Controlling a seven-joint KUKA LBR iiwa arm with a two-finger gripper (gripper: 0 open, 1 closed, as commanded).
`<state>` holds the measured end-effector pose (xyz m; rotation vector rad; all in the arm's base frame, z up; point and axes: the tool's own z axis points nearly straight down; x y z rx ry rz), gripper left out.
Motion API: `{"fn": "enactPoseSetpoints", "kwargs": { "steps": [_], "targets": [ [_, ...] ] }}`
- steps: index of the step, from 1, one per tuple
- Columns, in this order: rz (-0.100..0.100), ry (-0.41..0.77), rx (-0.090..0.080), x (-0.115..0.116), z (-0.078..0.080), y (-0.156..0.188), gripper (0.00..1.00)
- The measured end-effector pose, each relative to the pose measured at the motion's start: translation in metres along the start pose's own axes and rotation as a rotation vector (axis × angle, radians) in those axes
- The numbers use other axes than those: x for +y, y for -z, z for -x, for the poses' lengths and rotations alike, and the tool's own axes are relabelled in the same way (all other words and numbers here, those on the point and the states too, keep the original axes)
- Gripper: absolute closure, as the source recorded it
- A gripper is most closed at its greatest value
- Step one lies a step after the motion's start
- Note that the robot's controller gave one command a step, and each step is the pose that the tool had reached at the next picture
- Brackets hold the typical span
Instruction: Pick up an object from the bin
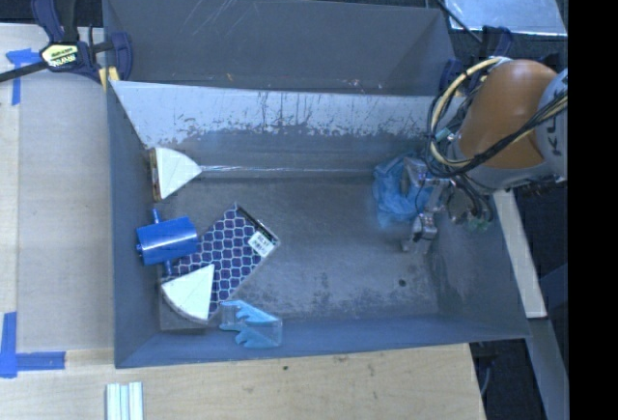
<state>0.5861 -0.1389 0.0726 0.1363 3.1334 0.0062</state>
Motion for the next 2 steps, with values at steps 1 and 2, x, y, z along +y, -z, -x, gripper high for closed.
{"fn": "enactPoseSetpoints", "kwargs": {
  "steps": [1, 2],
  "targets": [
    [-0.007, 0.249, -0.009, 0.009, 0.023, 0.087, 0.00],
    [0.000, -0.027, -0.004, 0.014, -0.008, 0.028, 0.00]
  ]
}}
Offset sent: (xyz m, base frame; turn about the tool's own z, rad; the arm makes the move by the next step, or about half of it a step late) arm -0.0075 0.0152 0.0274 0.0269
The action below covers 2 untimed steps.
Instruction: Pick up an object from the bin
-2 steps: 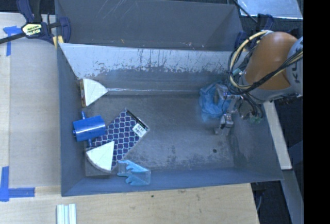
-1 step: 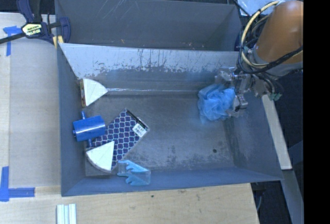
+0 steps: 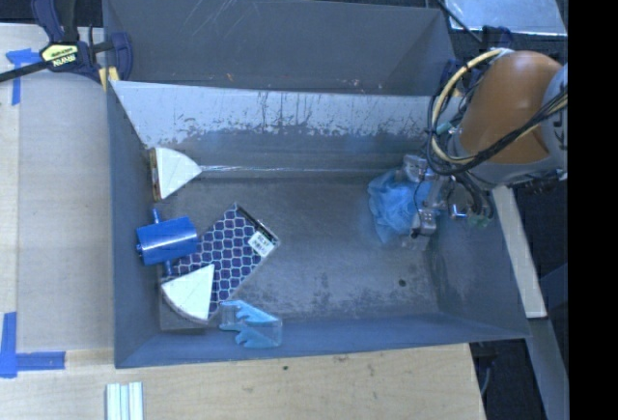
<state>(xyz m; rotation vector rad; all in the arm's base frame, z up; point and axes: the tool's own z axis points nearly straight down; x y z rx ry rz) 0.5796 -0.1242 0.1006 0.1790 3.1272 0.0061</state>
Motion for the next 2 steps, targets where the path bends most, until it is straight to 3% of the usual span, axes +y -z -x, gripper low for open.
{"fn": "enactPoseSetpoints", "kwargs": {
  "steps": [1, 2],
  "targets": [
    [-0.007, 0.150, -0.013, -0.009, 0.033, -0.030, 0.00],
    [0.000, -0.237, -0.005, -0.012, -0.007, -0.029, 1.00]
  ]
}}
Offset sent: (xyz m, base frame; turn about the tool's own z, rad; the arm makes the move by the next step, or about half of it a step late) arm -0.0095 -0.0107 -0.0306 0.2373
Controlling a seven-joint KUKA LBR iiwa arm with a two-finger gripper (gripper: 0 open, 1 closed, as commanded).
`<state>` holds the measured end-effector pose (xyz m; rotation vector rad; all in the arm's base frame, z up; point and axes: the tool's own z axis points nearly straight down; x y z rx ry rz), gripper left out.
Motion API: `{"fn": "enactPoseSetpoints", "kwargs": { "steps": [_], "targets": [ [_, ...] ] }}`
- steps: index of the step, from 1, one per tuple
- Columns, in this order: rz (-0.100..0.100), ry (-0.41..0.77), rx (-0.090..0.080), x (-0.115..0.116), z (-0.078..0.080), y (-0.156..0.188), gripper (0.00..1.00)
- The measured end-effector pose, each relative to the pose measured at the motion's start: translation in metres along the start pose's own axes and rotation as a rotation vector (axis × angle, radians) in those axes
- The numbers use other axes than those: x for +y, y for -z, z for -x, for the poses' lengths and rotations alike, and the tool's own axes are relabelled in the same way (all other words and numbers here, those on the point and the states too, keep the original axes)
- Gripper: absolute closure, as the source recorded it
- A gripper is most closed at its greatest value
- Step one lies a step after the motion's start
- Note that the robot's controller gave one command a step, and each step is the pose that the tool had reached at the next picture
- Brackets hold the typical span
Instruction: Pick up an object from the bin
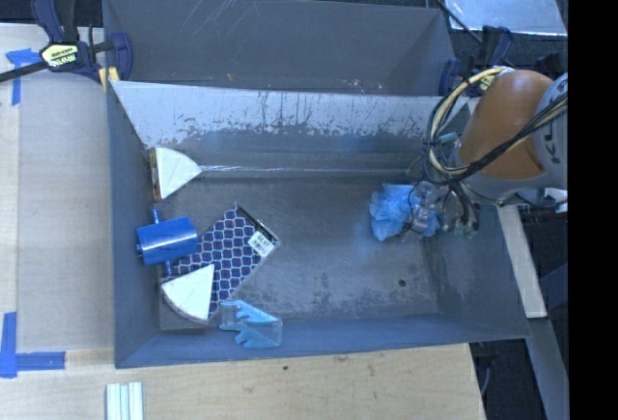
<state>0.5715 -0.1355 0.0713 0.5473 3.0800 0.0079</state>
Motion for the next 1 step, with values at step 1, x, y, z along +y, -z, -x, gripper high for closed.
{"fn": "enactPoseSetpoints", "kwargs": {
  "steps": [1],
  "targets": [
    [0.000, 0.001, 0.000, 0.0000, 0.0000, 0.0000, 1.00]
  ]
}}
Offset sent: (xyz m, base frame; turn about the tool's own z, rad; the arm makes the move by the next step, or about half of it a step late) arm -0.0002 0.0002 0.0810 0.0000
